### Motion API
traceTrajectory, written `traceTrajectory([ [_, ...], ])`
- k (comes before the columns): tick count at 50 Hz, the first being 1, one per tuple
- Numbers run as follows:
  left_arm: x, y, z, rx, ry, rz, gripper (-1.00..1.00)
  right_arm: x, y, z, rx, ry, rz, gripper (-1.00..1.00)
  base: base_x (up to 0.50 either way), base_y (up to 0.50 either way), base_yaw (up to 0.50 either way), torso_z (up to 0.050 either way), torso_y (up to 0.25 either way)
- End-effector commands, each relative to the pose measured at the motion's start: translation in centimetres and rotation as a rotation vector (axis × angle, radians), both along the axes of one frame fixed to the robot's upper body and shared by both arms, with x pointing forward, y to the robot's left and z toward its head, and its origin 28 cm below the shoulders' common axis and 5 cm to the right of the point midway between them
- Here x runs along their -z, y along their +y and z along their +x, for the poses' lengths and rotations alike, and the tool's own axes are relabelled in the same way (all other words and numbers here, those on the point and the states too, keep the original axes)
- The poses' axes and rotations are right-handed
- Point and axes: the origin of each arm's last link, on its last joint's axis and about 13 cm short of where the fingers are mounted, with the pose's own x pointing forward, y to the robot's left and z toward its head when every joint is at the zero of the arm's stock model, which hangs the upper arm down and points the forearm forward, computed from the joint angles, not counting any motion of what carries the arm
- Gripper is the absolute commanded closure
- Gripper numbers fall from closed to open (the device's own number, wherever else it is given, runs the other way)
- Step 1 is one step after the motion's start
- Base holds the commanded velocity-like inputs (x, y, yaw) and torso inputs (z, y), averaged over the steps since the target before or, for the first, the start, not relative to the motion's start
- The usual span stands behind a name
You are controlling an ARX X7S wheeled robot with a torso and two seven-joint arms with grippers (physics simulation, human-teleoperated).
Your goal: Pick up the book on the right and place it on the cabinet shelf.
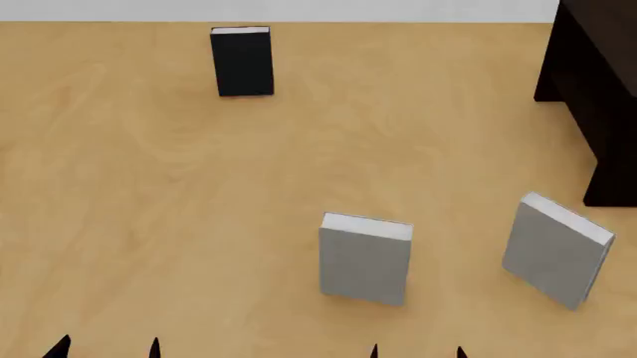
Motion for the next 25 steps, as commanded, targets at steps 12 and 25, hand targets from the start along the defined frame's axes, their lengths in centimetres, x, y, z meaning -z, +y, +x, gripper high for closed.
traceTrajectory([
  [12,0.4,0.1,0.3,0.004,0.006,0.006,-1.00,0.7,0.2,-0.2,-0.016,0.038,-0.019,-1.00,0.00,0.00,0.00,0.000,0.000],
  [25,-1.3,0.1,-0.2,0.006,0.020,-0.002,-1.00,-0.7,0.2,-0.3,0.018,0.067,-0.033,-1.00,0.00,0.00,0.00,0.000,0.000],
])
